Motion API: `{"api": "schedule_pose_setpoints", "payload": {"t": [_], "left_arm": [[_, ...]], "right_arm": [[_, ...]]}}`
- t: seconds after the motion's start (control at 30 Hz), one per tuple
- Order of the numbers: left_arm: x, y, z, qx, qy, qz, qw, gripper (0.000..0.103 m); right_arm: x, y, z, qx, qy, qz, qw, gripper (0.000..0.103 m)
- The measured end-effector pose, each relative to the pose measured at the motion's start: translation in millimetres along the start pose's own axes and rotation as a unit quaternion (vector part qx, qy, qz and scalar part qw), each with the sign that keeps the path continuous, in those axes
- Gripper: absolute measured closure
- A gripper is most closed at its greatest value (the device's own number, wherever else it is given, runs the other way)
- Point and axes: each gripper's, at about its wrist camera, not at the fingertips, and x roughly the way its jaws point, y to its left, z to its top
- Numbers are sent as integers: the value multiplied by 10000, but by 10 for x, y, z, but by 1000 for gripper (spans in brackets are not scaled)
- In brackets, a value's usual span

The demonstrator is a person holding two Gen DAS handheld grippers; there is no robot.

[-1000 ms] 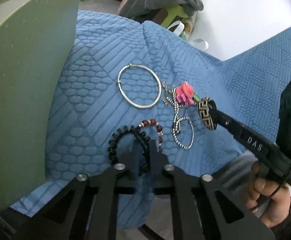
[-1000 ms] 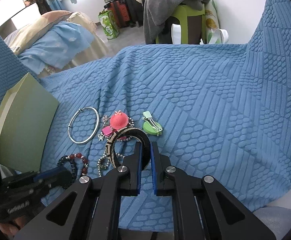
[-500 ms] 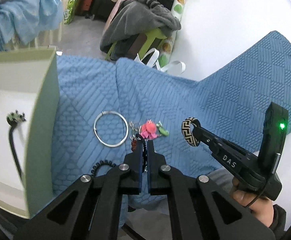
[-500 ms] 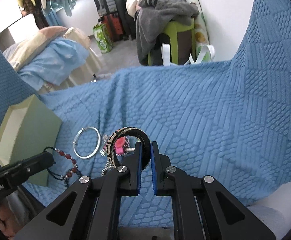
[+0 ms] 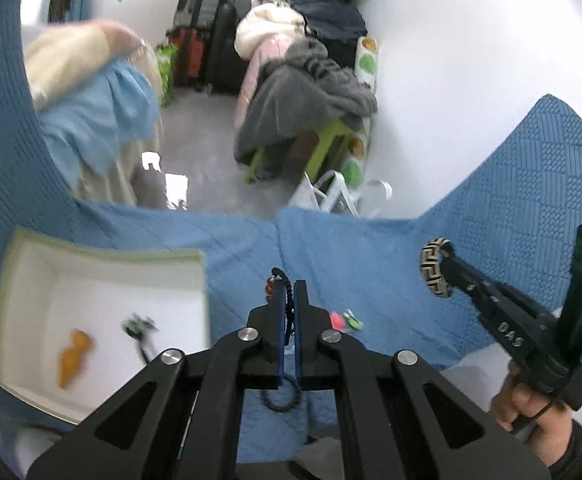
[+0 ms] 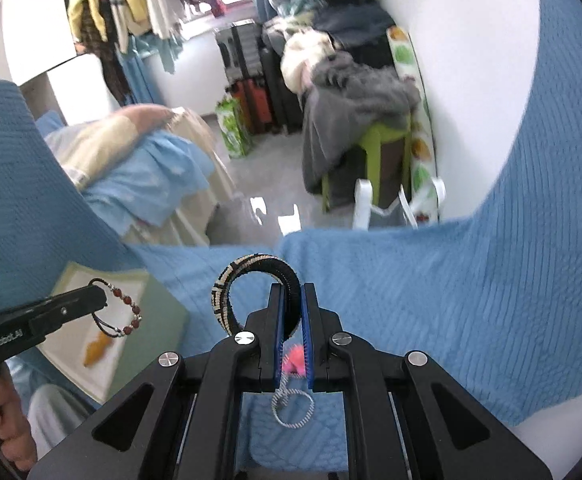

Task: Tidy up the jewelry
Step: 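Carry the beaded bracelet in the left tool while the right tool carries the bangle to the box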

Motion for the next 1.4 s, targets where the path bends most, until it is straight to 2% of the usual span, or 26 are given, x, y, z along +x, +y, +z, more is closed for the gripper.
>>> {"api": "schedule_pose_setpoints", "payload": {"t": [0.33, 0.57, 0.9, 1.4], "left_arm": [[-603, 355, 272, 151, -381, 559, 9976, 100], [-756, 684, 232, 56, -406, 804, 9959, 100], [-564, 1200, -33, -173, 7, 1015, 9947, 100], [-157, 1592, -512, -434, 688, 1011, 9915, 100]], "right_arm": [[-353, 709, 488, -371, -569, 462, 9966, 96], [-310, 1190, 518, -621, -554, 661, 9943, 96], [48, 1580, 123, -759, -133, 694, 9946, 96], [425, 1828, -482, -897, 498, 632, 9927, 96]]}}
